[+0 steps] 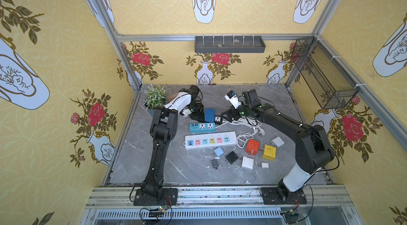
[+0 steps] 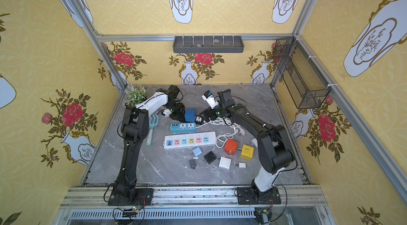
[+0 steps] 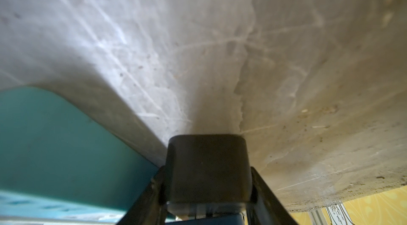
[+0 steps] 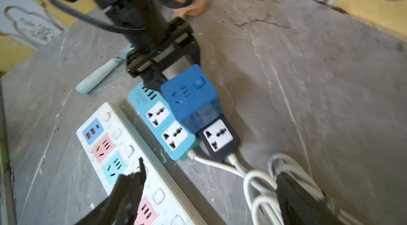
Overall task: Pull the plug off the socket
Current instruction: Remove the plug from the socket.
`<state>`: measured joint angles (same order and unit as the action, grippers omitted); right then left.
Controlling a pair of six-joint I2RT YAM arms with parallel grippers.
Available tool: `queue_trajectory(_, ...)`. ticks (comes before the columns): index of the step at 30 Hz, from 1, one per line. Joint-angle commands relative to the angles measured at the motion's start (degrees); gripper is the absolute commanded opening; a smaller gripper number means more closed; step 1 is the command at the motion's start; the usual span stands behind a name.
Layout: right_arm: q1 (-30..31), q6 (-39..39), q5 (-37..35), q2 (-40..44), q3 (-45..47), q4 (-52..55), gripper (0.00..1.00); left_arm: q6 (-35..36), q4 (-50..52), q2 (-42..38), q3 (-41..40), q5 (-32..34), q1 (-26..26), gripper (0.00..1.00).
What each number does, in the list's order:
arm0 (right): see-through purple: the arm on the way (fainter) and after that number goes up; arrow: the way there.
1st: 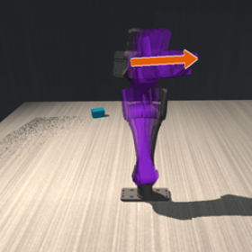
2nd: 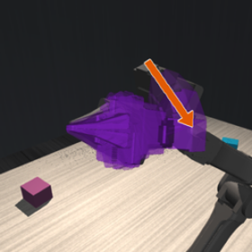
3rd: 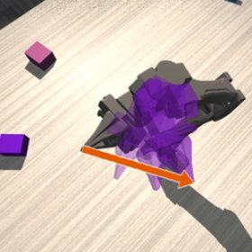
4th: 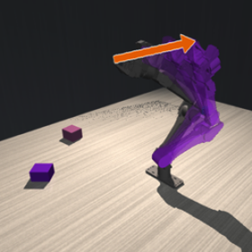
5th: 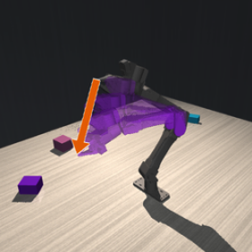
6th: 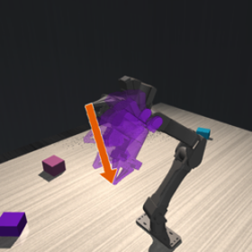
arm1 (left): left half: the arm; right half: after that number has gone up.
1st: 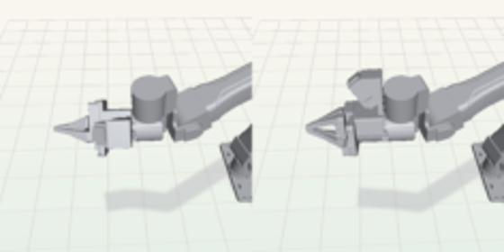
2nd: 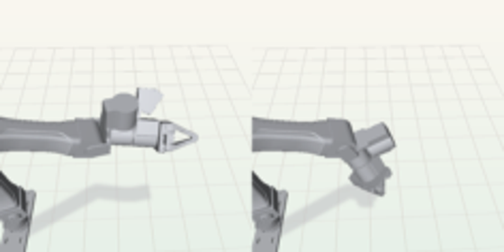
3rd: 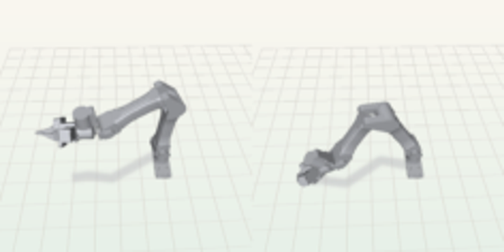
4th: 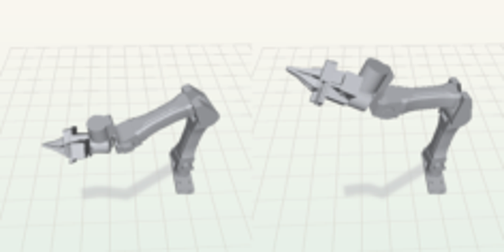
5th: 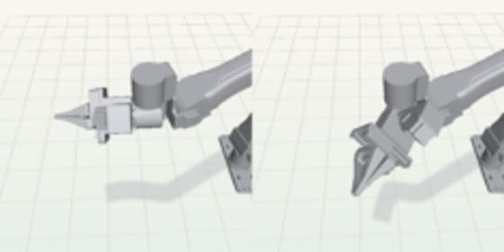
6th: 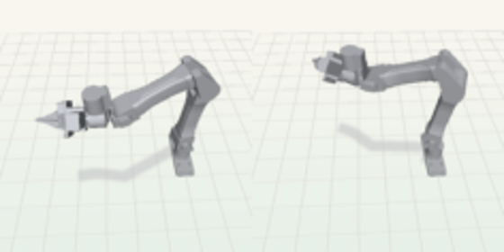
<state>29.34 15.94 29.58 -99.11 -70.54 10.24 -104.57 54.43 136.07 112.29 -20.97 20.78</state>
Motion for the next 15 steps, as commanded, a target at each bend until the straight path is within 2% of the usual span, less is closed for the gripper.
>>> queue_trajectory(1,-0.38,10.27,8.28,-4.49,-3.69,-2.22,0.97,0.25,1.55,1.19,-1.06,0.75,0.25,0.00)
queue_trajectory(4,0.48,13.65,8.61,-9.63,-8.66,1.94,0.98,0.34,1.59,1.03,-1.36,0.67,0.32,0.00)
queue_trajectory(15,1.48,18.23,9.15,-19.91,-16.67,5.07,0.98,1.08,1.98,1.21,-1.35,0.84,0.31,0.00)
